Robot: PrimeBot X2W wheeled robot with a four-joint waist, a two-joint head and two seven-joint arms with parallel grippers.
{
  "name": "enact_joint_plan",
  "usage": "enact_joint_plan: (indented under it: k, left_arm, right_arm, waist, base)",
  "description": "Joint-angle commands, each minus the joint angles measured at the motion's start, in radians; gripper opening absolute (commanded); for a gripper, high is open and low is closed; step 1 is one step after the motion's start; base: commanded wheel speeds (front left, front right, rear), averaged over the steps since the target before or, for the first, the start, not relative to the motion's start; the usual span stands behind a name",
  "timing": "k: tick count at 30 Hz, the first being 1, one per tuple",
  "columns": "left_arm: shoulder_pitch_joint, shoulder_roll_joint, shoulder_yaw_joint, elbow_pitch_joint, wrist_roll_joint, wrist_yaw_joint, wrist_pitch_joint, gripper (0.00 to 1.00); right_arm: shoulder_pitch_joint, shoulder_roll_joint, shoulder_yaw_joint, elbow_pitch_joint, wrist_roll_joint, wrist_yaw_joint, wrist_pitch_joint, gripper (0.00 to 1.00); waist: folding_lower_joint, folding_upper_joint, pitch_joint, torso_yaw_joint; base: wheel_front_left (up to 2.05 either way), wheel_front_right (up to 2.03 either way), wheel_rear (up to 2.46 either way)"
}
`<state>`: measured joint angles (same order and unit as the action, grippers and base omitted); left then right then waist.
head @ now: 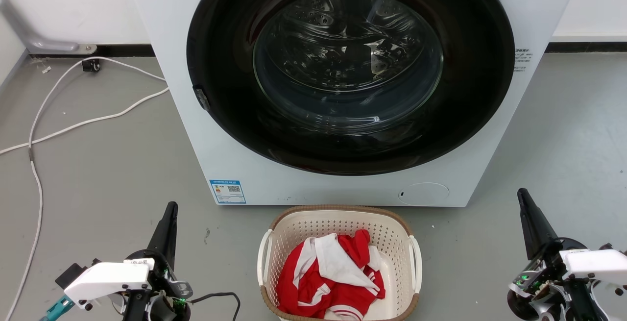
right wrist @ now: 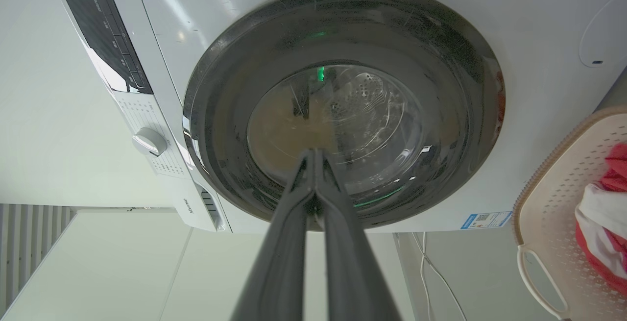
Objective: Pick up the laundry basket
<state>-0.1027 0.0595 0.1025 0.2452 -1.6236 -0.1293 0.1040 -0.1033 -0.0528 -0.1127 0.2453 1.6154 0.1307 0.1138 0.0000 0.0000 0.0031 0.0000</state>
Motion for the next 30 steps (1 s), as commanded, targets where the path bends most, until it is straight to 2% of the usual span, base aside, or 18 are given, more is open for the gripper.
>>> enact_joint_plan:
  k: [1,30]
  left_arm:
    - [-0.010,-0.002,0.003,0.001,0.003,-0.004,0.004,0.00]
    - [-0.010,-0.004,0.007,0.002,0.008,-0.004,0.008,0.00]
  right_arm:
    - [-0.010,0.002,-0.001,0.001,-0.003,0.000,0.002,0.00]
    - [-0.010,0.003,-0.002,0.001,-0.004,0.000,0.003,0.00]
  waist:
    - [0.0000,0.0000,0.000,0.000]
    - [0.0000,0.0000,0.000,0.000]
  base:
    - [0.00,0.00,0.00]
    - [0.00,0.00,0.00]
